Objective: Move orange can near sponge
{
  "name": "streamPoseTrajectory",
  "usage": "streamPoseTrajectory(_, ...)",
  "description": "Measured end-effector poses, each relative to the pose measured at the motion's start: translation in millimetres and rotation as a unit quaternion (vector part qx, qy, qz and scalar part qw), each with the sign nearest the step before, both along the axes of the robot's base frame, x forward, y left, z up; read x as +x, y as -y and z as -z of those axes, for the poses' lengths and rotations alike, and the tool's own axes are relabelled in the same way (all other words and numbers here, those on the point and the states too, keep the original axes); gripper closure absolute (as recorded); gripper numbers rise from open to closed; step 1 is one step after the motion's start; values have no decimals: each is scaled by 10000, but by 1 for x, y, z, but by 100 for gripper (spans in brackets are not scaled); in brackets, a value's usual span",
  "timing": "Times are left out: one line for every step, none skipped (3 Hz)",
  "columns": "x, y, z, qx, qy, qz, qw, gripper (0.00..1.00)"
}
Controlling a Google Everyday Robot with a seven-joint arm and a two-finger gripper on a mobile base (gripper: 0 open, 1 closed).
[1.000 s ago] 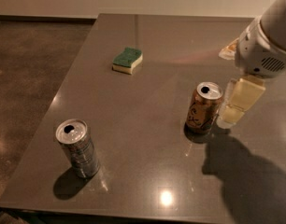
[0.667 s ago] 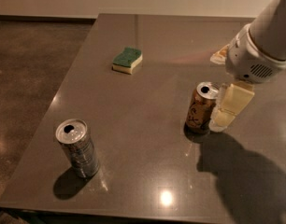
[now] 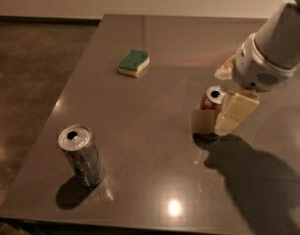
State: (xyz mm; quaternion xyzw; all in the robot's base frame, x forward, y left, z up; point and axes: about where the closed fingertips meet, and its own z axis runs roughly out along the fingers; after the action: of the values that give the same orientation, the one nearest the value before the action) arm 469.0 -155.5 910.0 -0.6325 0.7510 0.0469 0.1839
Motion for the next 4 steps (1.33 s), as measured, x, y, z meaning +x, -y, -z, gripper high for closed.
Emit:
streamPoseTrajectory(1,-1,0,35,-49,-18,10000,40)
streamPoseTrajectory(1,-6,-8,78,-114,-46,9999,64)
streamPoseTrajectory(12,-18,-20,140,-152,-103,9997,87)
streamPoseTrajectory(37,-45,-33,336,-136,-227,9991,100)
